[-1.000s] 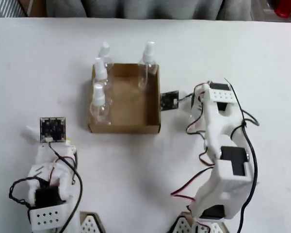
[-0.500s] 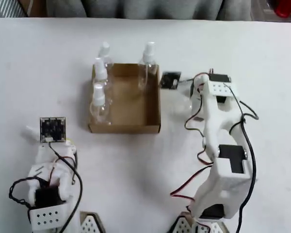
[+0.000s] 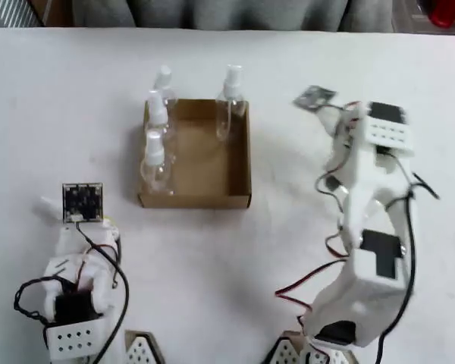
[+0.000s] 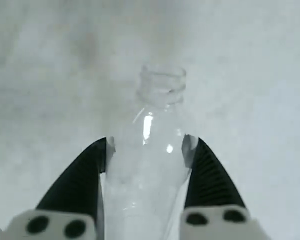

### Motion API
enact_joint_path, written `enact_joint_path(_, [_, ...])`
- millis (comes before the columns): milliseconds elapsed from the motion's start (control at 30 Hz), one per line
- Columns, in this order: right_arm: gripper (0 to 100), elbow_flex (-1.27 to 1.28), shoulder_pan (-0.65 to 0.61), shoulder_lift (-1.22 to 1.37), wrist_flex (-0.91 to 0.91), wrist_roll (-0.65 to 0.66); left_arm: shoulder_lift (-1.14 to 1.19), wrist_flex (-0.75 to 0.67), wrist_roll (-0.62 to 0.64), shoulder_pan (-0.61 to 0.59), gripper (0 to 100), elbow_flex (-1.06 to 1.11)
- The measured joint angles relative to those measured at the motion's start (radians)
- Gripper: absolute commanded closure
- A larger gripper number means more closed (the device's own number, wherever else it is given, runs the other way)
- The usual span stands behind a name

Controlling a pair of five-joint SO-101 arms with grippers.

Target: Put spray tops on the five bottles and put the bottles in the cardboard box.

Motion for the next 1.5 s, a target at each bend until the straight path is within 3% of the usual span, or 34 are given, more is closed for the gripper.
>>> enact_joint_path(400, [97.8,0.376,0.330,-0.330,-0.012,-0.051,0.000,0.000,0.000,0.000,98,0.000])
enact_joint_path(667, [97.7,0.617,0.512,-0.408,-0.288,-0.051,0.000,0.000,0.000,0.000,98,0.000])
enact_joint_path(833, [95.7,0.738,0.559,-0.408,-0.460,-0.052,0.000,0.000,0.000,0.000,98,0.000])
enact_joint_path(967, [81.0,0.812,0.560,-0.408,-0.523,-0.034,0.000,0.000,0.000,0.000,98,0.000])
enact_joint_path(1367, [77.8,0.822,0.562,-0.422,-0.540,-0.006,0.000,0.000,0.000,0.000,98,0.000])
enact_joint_path(1500, [71.4,0.804,0.562,-0.422,-0.486,-0.006,0.000,0.000,0.000,0.000,98,0.000])
